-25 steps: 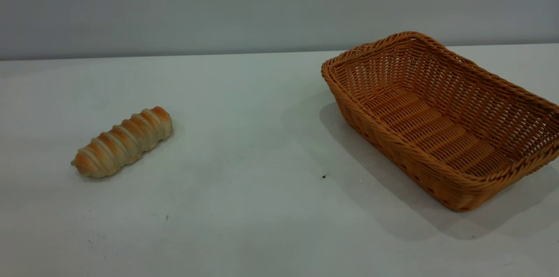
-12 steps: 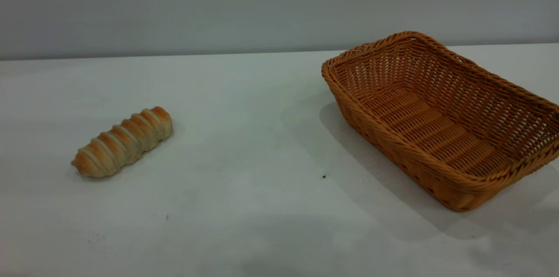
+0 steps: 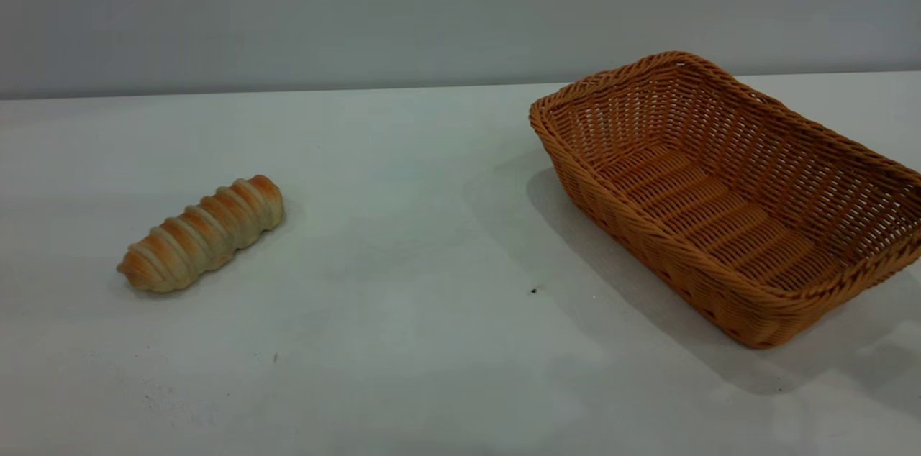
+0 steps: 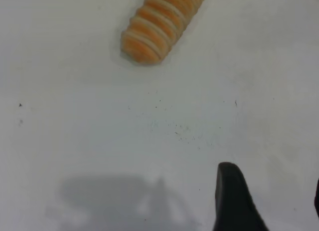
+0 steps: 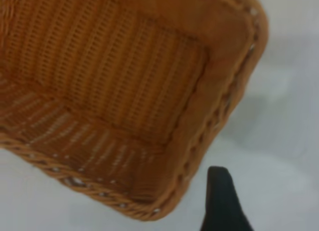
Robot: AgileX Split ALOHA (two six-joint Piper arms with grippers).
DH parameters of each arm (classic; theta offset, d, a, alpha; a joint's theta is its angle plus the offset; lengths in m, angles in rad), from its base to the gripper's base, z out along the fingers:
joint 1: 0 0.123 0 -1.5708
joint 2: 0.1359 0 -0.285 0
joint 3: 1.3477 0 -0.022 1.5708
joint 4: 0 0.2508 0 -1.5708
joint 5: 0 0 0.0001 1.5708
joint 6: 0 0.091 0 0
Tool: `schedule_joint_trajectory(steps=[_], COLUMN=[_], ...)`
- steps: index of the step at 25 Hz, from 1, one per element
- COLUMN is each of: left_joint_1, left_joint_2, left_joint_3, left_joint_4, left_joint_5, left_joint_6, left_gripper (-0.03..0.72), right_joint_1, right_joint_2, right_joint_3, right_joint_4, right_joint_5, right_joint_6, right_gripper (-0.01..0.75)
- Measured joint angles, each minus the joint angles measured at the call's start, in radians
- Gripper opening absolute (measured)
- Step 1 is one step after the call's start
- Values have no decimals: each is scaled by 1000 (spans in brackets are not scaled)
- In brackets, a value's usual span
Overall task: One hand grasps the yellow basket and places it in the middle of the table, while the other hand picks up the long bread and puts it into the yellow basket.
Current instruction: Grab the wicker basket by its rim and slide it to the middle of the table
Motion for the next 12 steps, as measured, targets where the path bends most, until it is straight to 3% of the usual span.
schedule_joint_trajectory(steps=[12], left_joint_1=[0], left_joint_2=[-1], left_joint_3=[0], left_joint_4=[-20], left_joint_5=[0], left_joint_6=[7], left_gripper=[439], right_joint_1=[0], right_joint_2=[192], right_joint_3=[-1], right_joint_4=[454], right_joint_5=[-81], right_joint_6=[-344], right_gripper=[516])
